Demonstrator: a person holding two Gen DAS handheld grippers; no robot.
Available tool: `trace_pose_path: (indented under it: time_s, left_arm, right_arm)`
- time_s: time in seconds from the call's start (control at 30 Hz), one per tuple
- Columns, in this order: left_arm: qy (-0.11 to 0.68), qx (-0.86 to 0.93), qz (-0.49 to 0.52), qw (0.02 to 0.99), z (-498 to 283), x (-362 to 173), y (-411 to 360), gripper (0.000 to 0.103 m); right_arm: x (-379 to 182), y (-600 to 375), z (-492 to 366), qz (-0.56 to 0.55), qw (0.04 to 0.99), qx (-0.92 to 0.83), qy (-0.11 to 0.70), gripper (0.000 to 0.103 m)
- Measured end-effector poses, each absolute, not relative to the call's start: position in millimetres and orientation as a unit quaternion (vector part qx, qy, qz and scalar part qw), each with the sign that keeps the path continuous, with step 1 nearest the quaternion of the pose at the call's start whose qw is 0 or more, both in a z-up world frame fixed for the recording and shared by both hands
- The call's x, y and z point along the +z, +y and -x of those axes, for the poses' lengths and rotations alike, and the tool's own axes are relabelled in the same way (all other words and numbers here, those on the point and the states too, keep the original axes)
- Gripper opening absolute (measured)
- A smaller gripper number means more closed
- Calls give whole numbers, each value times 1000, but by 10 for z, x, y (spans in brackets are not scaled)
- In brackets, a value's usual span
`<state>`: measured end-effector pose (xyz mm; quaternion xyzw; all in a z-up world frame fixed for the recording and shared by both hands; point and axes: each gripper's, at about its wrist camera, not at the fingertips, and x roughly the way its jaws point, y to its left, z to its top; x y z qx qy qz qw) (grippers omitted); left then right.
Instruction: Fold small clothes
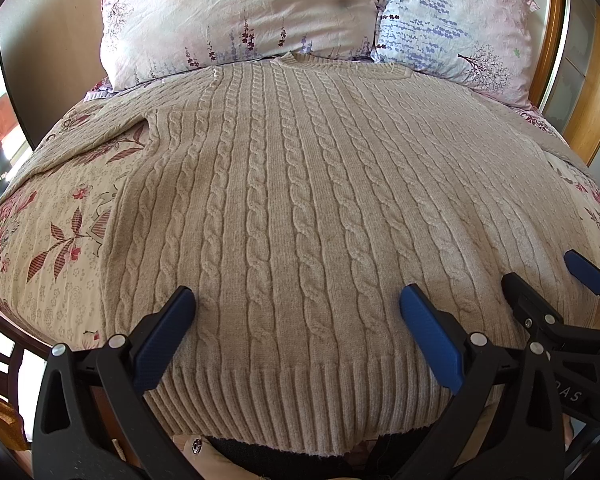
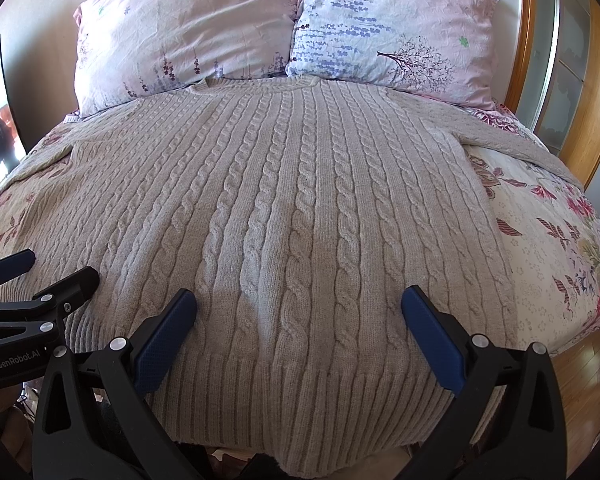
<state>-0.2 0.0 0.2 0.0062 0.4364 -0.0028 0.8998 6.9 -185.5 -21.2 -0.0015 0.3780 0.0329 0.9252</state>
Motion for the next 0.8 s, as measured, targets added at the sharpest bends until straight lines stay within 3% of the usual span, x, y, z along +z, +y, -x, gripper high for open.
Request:
trace_pose_path:
  time_s: [0.8]
  left_arm:
    - [437, -3, -6, 899, 4, 2, 3, 101]
  right_arm:
    - [-232, -1838, -72, 7, 925, 39, 377, 102]
